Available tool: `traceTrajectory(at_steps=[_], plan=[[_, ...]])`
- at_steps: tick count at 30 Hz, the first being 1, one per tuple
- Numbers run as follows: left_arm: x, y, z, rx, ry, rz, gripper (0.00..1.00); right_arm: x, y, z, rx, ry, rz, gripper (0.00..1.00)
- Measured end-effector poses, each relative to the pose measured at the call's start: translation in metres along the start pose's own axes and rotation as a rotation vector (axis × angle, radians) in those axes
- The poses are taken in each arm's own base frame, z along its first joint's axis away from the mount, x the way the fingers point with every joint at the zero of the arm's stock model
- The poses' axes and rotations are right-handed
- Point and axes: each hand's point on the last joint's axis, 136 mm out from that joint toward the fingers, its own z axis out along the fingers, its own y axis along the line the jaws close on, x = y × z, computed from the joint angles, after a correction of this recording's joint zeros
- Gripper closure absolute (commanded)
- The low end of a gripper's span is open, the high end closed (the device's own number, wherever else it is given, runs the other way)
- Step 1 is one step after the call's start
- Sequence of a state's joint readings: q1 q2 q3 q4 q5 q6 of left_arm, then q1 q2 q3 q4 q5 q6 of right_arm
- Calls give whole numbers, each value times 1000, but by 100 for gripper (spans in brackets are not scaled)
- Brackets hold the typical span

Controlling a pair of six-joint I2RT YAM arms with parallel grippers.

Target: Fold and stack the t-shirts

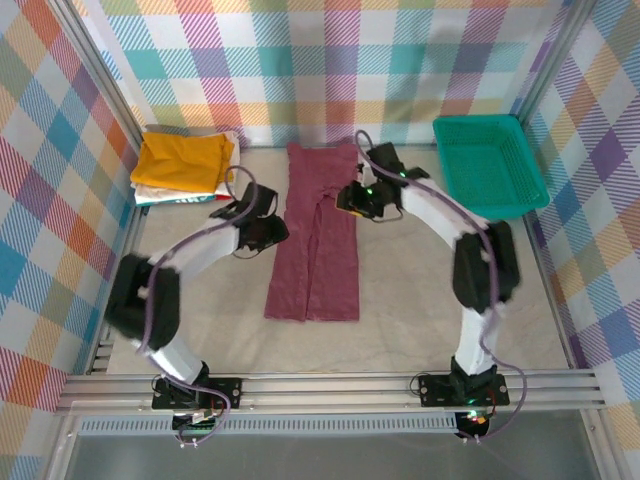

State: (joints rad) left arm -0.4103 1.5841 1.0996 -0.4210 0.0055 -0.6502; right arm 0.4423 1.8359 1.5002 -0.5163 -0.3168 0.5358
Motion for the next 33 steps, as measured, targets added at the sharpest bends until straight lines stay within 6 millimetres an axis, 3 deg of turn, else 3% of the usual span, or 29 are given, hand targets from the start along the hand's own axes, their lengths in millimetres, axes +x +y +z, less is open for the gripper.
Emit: traceTrajectory(at_steps=[3, 5, 9, 12, 14, 17, 22, 33], plan=[[21, 20, -36, 10, -8, 24, 53, 57, 13, -32, -67, -1, -65, 54], [43, 38, -40, -24, 42, 50, 52, 103, 11, -33, -83, 51, -101, 52], [97, 73, -34, -115, 203, 103, 53, 194, -27, -10, -36, 232, -71, 52], [129, 87, -30, -131, 292, 128, 53, 232, -61, -2, 26, 312, 7, 53], [143, 92, -29, -131, 333, 138, 53, 241, -68, 0, 38, 325, 35, 53], [154, 89, -29, -115, 361, 154, 54, 235, -61, 5, 13, 298, 44, 53], [159, 82, -23, -79, 362, 165, 55, 225, -56, 9, -15, 246, 52, 52], [164, 76, -4, -54, 374, 150, 64, 232, -71, 14, 14, 226, 120, 52]])
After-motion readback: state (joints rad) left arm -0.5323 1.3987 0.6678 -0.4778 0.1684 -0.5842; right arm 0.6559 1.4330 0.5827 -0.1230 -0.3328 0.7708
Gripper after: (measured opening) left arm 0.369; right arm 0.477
